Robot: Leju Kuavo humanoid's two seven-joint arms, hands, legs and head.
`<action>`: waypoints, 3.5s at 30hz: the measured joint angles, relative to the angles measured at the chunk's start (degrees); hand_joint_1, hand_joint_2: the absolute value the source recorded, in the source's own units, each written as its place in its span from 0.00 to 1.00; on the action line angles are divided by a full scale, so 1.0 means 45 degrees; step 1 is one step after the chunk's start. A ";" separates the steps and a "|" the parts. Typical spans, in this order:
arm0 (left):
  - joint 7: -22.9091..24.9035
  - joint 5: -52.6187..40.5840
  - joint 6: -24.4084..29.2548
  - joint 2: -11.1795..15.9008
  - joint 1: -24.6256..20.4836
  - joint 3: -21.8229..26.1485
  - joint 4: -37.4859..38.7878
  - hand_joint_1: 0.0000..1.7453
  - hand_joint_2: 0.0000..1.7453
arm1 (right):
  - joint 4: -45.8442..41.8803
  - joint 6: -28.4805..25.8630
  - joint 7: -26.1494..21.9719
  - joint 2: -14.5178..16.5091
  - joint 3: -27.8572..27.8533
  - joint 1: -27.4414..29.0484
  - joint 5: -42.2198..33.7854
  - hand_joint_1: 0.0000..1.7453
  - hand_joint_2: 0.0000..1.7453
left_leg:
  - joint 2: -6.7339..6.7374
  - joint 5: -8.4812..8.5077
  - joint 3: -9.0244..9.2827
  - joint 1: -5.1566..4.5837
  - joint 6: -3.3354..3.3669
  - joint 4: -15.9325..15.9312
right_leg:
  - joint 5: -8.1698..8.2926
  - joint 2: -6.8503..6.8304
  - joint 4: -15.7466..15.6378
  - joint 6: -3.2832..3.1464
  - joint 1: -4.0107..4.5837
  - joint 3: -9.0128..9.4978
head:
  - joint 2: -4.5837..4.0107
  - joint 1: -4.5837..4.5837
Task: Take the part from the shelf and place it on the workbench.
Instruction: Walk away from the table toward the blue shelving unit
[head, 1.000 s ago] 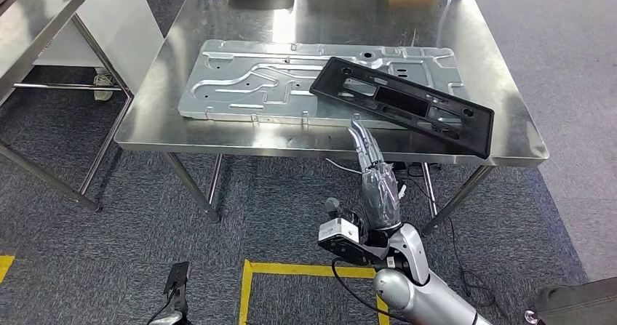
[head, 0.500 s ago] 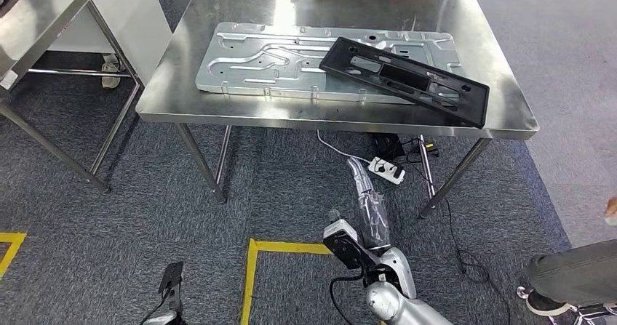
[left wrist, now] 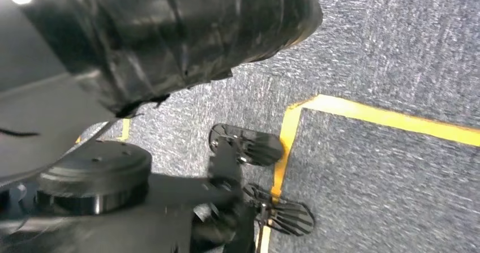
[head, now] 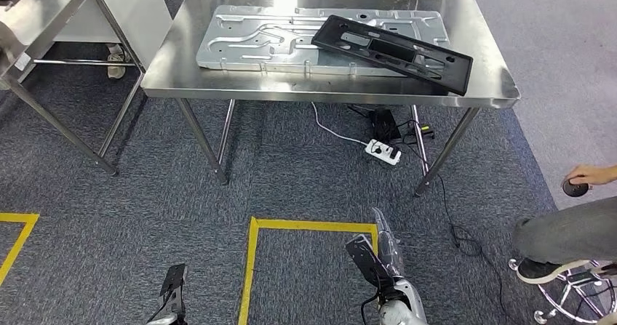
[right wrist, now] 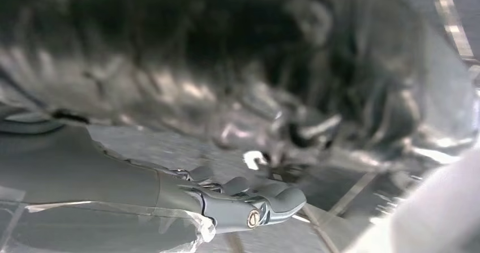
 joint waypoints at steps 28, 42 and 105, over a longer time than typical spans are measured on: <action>0.1172 -0.0239 -0.0767 0.0437 0.0205 -0.0066 0.0001 0.00 0.00 | 0.6060 0.5525 0.3538 0.1039 -0.0242 0.1246 -0.1170 0.00 0.00 | 0.0211 0.0004 -0.1729 0.0027 -0.0083 0.1653 | -0.1330 -0.0381 -0.0099 -0.0307 0.0073 0.1446 | 0.0000 -0.0061; 0.1439 -0.0568 -0.0674 0.0439 0.0062 -0.0252 0.0001 0.00 0.00 | 0.6427 0.6595 0.4343 0.1376 0.2164 0.1183 0.1659 0.00 0.00 | -0.0432 0.0740 -0.0383 -0.0039 0.0735 -0.1209 | -0.2678 0.0091 0.3007 0.0357 -0.0036 0.0317 | -0.0001 0.0086; -0.0170 -0.3405 -0.4343 0.2511 0.1700 -0.2674 0.0011 0.00 0.00 | 0.7013 0.4339 0.3484 0.1225 0.3963 0.1873 -0.0296 0.00 0.00 | -0.1103 0.0845 -0.0691 0.0067 0.0428 -0.0952 | -0.2288 0.0569 0.1543 0.0211 -0.0111 0.1323 | -0.0001 0.0155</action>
